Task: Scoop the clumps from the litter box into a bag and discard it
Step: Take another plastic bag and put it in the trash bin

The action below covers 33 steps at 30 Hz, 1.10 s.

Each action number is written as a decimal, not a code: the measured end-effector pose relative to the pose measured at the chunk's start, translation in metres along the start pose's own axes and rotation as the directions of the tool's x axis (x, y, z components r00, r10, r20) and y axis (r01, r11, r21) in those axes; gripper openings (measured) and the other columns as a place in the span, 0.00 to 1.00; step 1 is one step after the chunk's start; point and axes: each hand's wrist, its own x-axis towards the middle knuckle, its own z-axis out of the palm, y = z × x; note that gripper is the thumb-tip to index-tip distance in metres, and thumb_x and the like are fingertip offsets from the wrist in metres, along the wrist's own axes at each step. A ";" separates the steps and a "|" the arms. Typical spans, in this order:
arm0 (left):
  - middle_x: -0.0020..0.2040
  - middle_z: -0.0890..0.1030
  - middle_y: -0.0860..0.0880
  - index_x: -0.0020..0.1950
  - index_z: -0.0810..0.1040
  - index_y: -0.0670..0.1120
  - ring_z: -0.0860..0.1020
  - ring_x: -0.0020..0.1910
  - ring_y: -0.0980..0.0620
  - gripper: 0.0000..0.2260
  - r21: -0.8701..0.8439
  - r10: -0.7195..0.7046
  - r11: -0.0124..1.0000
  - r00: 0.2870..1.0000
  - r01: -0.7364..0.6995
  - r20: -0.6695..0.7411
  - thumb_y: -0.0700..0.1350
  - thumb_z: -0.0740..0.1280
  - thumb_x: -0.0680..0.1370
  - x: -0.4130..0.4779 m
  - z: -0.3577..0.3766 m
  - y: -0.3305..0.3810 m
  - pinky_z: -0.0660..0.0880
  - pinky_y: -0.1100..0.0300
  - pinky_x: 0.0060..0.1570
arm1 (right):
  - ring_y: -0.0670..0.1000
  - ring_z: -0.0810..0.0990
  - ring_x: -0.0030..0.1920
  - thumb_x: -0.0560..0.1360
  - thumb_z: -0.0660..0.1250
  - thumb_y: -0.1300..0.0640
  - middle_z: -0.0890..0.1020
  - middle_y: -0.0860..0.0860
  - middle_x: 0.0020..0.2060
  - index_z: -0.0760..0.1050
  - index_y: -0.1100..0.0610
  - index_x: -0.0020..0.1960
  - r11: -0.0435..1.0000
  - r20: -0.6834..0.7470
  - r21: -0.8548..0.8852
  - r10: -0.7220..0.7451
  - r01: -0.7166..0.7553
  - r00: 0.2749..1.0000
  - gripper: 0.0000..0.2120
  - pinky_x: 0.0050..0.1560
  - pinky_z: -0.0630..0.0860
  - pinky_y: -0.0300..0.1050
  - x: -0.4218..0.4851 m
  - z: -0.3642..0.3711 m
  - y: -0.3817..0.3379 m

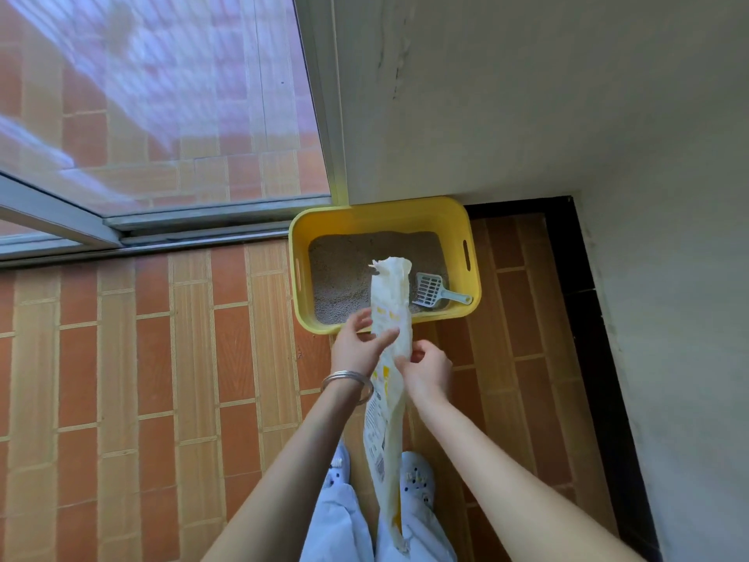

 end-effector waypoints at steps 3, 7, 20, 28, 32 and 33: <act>0.55 0.71 0.52 0.66 0.67 0.44 0.73 0.54 0.52 0.34 0.036 0.068 0.997 0.993 -0.065 -0.099 0.52 0.77 0.65 0.011 0.004 0.035 0.71 0.57 0.54 | 0.52 0.79 0.41 0.69 0.69 0.60 0.81 0.48 0.37 0.75 0.52 0.41 1.000 -0.021 0.007 -0.019 0.019 1.000 0.05 0.39 0.72 0.43 -0.011 0.003 0.003; 0.51 0.78 0.51 0.60 0.74 0.45 0.77 0.52 0.51 0.23 0.135 0.020 0.991 0.976 0.010 -0.216 0.49 0.75 0.68 0.029 0.008 0.058 0.71 0.59 0.49 | 0.52 0.79 0.42 0.69 0.70 0.62 0.82 0.49 0.39 0.73 0.50 0.39 0.995 -0.066 -0.007 -0.102 0.102 0.993 0.08 0.41 0.76 0.46 -0.018 0.011 0.005; 0.39 0.82 0.50 0.42 0.79 0.50 0.80 0.43 0.48 0.05 0.176 -0.001 0.984 0.976 0.040 -0.216 0.41 0.71 0.70 -0.001 0.002 0.010 0.75 0.57 0.47 | 0.54 0.77 0.53 0.79 0.57 0.62 0.79 0.57 0.52 0.73 0.60 0.56 0.834 0.249 0.539 -0.025 -0.118 0.968 0.08 0.59 0.72 0.52 -0.002 -0.021 -0.041; 0.39 0.81 0.51 0.45 0.80 0.48 0.78 0.40 0.51 0.05 0.223 0.081 0.974 0.979 -0.038 -0.185 0.42 0.71 0.70 -0.013 0.004 0.005 0.70 0.61 0.42 | 0.56 0.80 0.44 0.70 0.66 0.66 0.81 0.59 0.46 0.77 0.61 0.44 0.929 0.176 0.346 0.070 -0.128 0.982 0.04 0.42 0.76 0.48 0.043 -0.010 -0.071; 0.36 0.79 0.53 0.40 0.78 0.50 0.76 0.37 0.54 0.11 0.129 -0.053 0.991 0.987 0.033 0.154 0.41 0.76 0.64 -0.008 -0.008 -0.001 0.73 0.59 0.42 | 0.51 0.76 0.45 0.70 0.65 0.70 0.78 0.55 0.46 0.76 0.62 0.55 0.951 0.135 0.289 0.069 -0.106 0.988 0.15 0.44 0.73 0.42 0.030 -0.017 -0.067; 0.38 0.79 0.53 0.41 0.78 0.50 0.76 0.38 0.54 0.12 0.077 -0.093 0.994 0.957 0.075 0.273 0.40 0.77 0.63 -0.007 -0.014 0.002 0.73 0.60 0.40 | 0.50 0.76 0.46 0.70 0.65 0.70 0.78 0.55 0.46 0.76 0.62 0.56 0.955 0.153 0.280 0.055 -0.096 0.987 0.15 0.45 0.73 0.42 0.026 -0.019 -0.064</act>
